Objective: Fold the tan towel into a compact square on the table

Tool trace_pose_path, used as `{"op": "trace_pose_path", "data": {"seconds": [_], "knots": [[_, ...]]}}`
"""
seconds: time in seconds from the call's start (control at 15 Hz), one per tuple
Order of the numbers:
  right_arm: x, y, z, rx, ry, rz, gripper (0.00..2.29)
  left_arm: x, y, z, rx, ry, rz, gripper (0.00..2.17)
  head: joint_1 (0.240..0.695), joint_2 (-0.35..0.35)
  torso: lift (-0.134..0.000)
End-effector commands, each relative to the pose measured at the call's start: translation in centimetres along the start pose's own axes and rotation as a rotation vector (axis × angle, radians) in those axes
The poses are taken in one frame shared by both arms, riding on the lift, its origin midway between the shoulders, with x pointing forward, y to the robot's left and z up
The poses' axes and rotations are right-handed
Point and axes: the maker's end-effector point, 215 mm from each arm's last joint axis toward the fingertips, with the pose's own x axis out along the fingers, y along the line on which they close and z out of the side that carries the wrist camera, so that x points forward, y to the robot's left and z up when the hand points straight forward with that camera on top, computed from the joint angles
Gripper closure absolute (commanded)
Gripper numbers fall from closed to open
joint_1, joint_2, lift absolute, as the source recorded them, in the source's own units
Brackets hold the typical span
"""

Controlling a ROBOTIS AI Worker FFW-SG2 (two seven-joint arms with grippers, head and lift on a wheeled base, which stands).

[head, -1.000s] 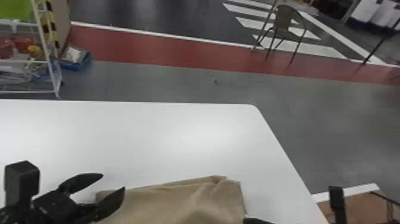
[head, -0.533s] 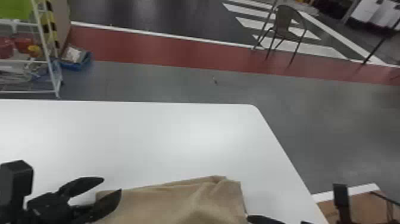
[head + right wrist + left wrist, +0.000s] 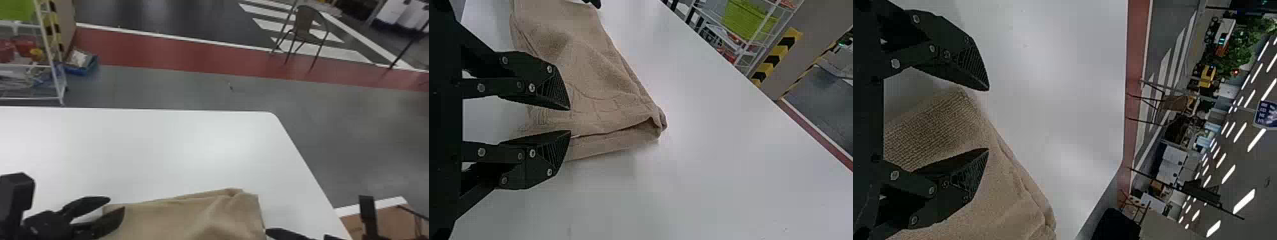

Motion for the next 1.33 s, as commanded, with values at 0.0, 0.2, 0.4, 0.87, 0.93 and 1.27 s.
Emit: {"op": "trace_pose_path", "data": {"seconds": [0.0, 0.2, 0.4, 0.87, 0.93, 1.27], "knots": [[-0.6, -0.3, 0.3, 0.005, -0.014, -0.004, 0.85, 0.4, -0.5, -0.4, -0.001, 0.016, -0.007, 0.6, 0.695, -0.35, -0.123], [-1.1, -0.4, 0.6, 0.008, -0.025, 0.002, 0.85, 0.5, -1.1, -0.1, 0.014, 0.021, -0.007, 0.98, 0.695, -0.35, -0.123], [-1.5, -0.4, 0.8, 0.009, -0.032, 0.007, 0.85, -0.6, -1.3, 0.6, 0.015, 0.008, 0.001, 1.03, 0.695, -0.35, -0.123], [-2.2, 0.3, 0.5, 0.008, -0.036, 0.03, 0.85, -1.9, -1.2, 0.5, -0.037, 0.02, 0.003, 1.26, 0.695, -0.35, -0.123], [-2.3, 0.2, 0.2, 0.011, -0.033, 0.03, 0.85, -2.0, -1.1, 0.4, -0.036, 0.023, 0.004, 1.26, 0.695, -0.35, -0.123], [-0.3, 0.3, -0.9, -0.001, 0.02, 0.01, 0.75, -1.8, -1.3, 0.5, -0.038, 0.018, 0.003, 1.26, 0.695, -0.35, -0.123]]}}
